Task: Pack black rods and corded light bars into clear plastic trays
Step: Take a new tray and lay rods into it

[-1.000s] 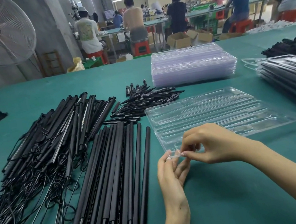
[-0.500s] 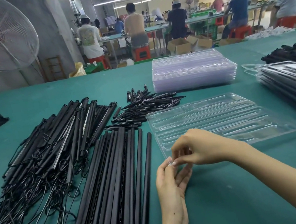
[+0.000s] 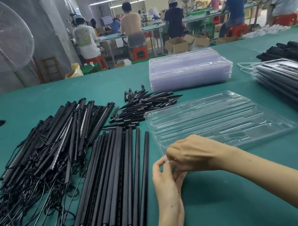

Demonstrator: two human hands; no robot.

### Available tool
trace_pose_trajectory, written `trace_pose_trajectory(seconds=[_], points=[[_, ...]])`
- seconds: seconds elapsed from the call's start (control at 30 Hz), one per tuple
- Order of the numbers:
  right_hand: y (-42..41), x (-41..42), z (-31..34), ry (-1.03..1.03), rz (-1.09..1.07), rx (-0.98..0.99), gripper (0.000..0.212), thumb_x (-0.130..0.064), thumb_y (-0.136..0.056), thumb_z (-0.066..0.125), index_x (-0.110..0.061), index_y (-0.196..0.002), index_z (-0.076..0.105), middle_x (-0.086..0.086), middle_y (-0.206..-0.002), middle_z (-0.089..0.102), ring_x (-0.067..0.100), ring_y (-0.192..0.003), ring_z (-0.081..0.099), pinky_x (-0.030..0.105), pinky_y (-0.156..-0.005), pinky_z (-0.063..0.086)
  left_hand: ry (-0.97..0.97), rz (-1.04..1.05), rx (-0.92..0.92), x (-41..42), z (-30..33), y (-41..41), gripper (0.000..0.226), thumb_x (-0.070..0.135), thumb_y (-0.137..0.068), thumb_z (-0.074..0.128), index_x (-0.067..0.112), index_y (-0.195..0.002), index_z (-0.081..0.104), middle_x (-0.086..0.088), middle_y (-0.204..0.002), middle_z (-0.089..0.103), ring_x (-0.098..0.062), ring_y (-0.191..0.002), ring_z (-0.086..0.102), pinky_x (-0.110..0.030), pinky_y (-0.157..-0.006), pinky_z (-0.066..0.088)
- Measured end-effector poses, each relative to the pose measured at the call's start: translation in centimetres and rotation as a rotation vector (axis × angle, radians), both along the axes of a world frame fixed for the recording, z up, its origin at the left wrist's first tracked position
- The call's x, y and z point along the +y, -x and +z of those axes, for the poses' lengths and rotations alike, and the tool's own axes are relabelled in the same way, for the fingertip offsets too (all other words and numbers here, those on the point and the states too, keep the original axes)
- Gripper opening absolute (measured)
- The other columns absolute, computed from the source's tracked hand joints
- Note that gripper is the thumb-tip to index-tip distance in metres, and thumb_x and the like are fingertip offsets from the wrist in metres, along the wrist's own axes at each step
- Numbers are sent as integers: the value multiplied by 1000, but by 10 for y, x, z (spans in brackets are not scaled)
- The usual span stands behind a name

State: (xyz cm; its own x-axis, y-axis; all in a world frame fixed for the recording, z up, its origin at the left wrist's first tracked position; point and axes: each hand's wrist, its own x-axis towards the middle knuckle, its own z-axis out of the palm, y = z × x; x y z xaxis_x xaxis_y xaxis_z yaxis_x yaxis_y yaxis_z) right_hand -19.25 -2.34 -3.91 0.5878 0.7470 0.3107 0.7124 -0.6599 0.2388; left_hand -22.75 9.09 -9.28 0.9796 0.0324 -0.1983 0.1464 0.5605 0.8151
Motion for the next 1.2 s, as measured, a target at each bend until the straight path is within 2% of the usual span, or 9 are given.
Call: trace_pose_trajectory(seconds=[0.27, 0.4, 0.57, 0.67, 0.87, 1.0, 1.07, 1.13, 1.2], points=[[4, -2, -18, -275, -143, 208, 13, -16, -86, 59, -4, -85, 63, 8, -76, 67, 28, -65, 62, 31, -52, 40, -51, -18, 46, -1, 2, -4, 4, 4, -96, 44, 5, -97, 49, -7, -79, 65, -14, -63, 67, -25, -65, 57], [-7, -10, 22, -536, -133, 58, 4, -8, -80, 61, -5, -77, 62, 5, -65, 63, 21, -52, 53, 28, -50, 41, -83, 3, 62, -5, 3, -6, 9, 0, -97, 40, 7, -95, 45, -9, -92, 58, -19, -69, 69, -29, -74, 57], [1, -6, 18, -191, -114, 68, 27, -28, -88, 39, -11, -87, 60, 2, -82, 65, 22, -70, 60, 30, -50, 41, -241, -4, 39, -10, -3, -2, 14, 6, -96, 39, 6, -85, 48, -6, -80, 68, -19, -80, 67, -28, -77, 54], [16, -2, -8, -107, -96, 108, 13, -24, -83, 56, -12, -84, 61, 1, -79, 62, 19, -70, 60, 29, -49, 44, -325, 16, 68, -10, -5, -7, 16, 8, -96, 39, 4, -84, 49, -11, -83, 62, -17, -75, 63, -29, -72, 55], [12, -28, -6, -68, -259, 286, 34, -40, -100, 38, -23, -124, 56, -5, -118, 58, 15, -110, 53, 30, -83, 44, -263, -36, 74, -10, -2, -7, 17, 4, -96, 41, -11, -98, 50, -23, -88, 68, -21, -77, 70, -28, -73, 56], [13, -17, 2, 38, -152, 60, 9, -20, -86, 61, -13, -80, 62, 1, -78, 62, 21, -70, 62, 28, -45, 37, -245, -82, 81, -9, -1, -8, 14, 0, -94, 45, -13, -98, 49, -30, -94, 61, -28, -83, 65, -36, -85, 55], [9, -21, 6, -214, -133, -9, 9, -8, -74, 71, -9, -72, 63, 3, -67, 62, 24, -58, 60, 25, -39, 39, -218, -88, 83, -6, 2, -6, 5, -4, -93, 42, -2, -91, 46, -26, -90, 64, -25, -77, 68, -31, -77, 56], [-7, -29, 18, -478, -136, 42, 4, -5, -81, 65, -4, -84, 67, 7, -77, 66, 25, -68, 63, 33, -55, 51, -213, -105, 71, -4, 2, -3, 10, -4, -94, 40, 1, -88, 46, -22, -90, 68, -20, -73, 71, -25, -70, 57], [-30, -40, 38, -686, -200, 84, 11, -2, -88, 57, -1, -92, 66, 10, -85, 67, 24, -75, 60, 29, -69, 45, -217, -108, 68, -2, 1, 0, 12, -5, -94, 39, 2, -87, 46, -19, -93, 65, -18, -70, 71, -22, -66, 57]])
